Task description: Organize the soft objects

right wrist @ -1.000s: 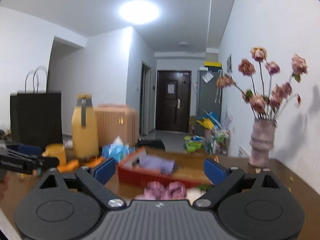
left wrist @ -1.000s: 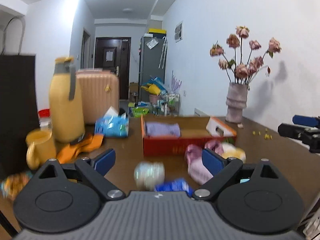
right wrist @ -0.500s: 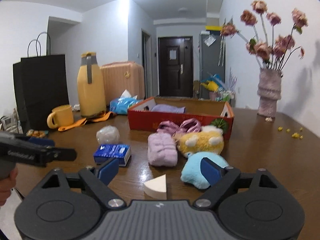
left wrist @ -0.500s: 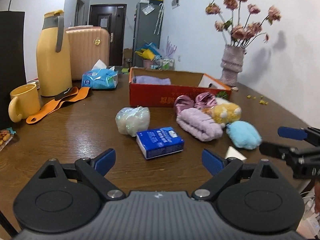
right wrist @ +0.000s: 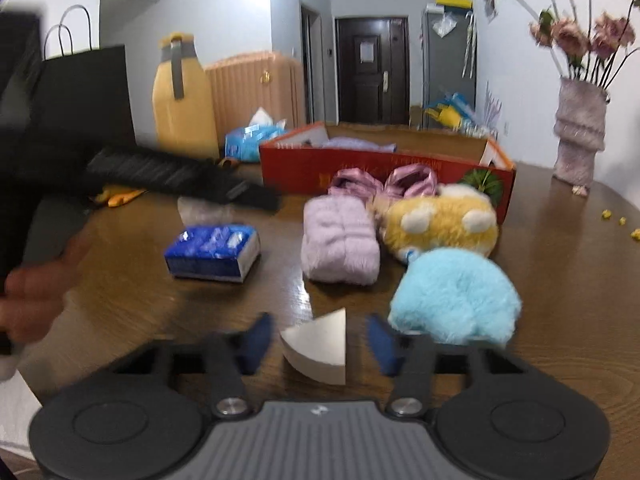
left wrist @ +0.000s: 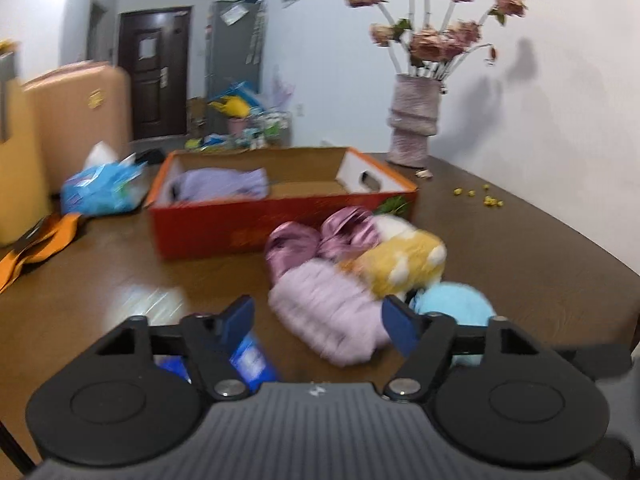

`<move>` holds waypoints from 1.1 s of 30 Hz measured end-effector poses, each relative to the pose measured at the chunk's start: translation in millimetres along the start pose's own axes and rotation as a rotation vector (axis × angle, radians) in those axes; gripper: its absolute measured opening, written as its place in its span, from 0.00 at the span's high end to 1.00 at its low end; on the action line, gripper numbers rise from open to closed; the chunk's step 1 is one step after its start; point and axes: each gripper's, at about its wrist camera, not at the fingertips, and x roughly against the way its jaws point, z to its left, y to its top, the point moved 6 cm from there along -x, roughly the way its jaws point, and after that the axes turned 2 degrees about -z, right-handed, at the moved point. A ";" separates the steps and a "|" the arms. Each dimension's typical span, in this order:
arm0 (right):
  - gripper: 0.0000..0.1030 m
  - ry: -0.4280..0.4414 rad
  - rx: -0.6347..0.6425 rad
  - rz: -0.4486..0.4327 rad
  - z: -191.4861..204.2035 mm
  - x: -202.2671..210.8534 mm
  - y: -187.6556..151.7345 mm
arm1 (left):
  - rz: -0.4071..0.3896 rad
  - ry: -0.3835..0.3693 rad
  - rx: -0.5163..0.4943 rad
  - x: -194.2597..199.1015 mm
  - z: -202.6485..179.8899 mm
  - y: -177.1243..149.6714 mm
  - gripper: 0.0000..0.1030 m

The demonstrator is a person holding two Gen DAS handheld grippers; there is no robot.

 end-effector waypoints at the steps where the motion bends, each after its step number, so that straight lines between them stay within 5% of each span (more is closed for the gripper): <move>1: 0.73 0.008 -0.012 -0.005 -3.4 2.4 2.5 | 0.005 -0.004 -0.013 -12.0 -5.2 4.6 0.40; 6: 0.74 -0.023 -0.075 -0.121 -39.1 32.2 28.5 | 0.070 -0.051 -0.047 -68.9 -27.0 13.2 0.46; 10: 0.74 -0.081 -0.116 -0.143 -65.3 37.2 32.3 | 0.124 -0.073 0.003 -94.3 -27.9 12.1 0.83; 14: 0.74 -0.066 -0.136 -0.119 -68.8 28.0 24.8 | 0.130 -0.083 0.057 -89.4 -20.7 10.5 0.85; 20: 0.74 -0.027 -0.106 -0.135 -55.6 31.2 30.6 | 0.075 -0.104 0.068 -40.1 -22.5 19.8 0.85; 27: 0.74 -0.009 -0.056 -0.220 -28.4 72.2 40.1 | -0.047 -0.064 0.095 53.4 -20.5 20.6 0.85; 33: 0.74 0.010 -0.039 -0.285 -9.9 106.8 41.3 | -0.106 -0.034 0.072 95.8 -27.7 24.1 0.85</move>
